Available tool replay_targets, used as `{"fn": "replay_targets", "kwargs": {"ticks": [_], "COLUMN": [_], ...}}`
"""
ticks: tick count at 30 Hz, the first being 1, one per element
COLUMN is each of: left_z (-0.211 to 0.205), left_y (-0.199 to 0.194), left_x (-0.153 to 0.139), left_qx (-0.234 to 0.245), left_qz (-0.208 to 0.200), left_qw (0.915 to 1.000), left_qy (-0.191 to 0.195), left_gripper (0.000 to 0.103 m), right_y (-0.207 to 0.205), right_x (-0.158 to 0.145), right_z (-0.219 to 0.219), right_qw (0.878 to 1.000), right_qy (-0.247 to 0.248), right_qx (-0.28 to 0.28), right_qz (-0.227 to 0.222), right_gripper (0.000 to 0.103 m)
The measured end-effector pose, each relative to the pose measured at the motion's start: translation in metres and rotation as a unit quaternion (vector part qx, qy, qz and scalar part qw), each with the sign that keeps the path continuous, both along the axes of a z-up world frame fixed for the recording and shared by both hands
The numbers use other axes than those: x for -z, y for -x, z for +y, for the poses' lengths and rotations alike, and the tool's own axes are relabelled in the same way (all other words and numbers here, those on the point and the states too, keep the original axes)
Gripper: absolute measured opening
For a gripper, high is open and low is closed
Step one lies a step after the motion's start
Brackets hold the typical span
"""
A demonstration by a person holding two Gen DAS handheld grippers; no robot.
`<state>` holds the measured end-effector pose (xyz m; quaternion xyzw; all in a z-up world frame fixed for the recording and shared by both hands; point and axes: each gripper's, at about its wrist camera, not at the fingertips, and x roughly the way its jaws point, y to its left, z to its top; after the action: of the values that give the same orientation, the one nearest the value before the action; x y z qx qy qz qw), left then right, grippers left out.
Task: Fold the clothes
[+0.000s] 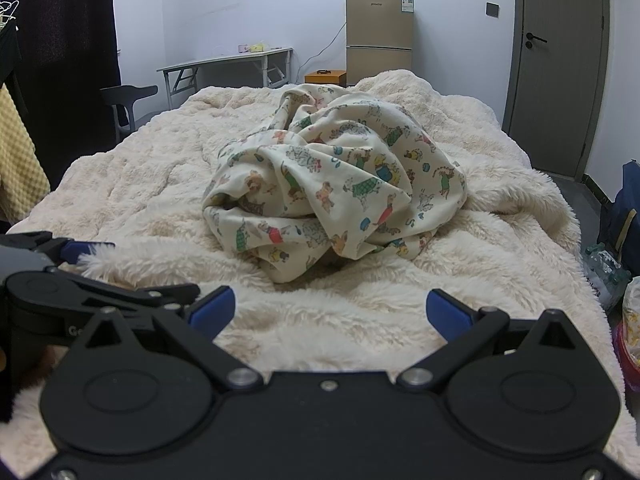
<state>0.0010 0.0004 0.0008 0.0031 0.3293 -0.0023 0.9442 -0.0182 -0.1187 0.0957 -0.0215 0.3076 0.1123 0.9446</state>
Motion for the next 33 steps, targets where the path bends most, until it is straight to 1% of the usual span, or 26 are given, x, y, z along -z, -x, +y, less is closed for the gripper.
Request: {"fn": "replay_targets", "kwargs": {"ticks": [33], "left_z": [0.0008], "left_y": [-0.0002], "left_x": [-0.0005], "left_qx": [0.003], "left_qz": [-0.001], "left_qw": [1.0000], "left_qy": [0.000], "left_gripper": [0.103], "right_y": [-0.0009], "right_x": [-0.0005], "right_z": [-0.0007], "right_qw": [1.000], "right_qy": [-0.003], "right_qx": [-0.005], "right_qz": [0.002], "right_gripper": [0.103]}}
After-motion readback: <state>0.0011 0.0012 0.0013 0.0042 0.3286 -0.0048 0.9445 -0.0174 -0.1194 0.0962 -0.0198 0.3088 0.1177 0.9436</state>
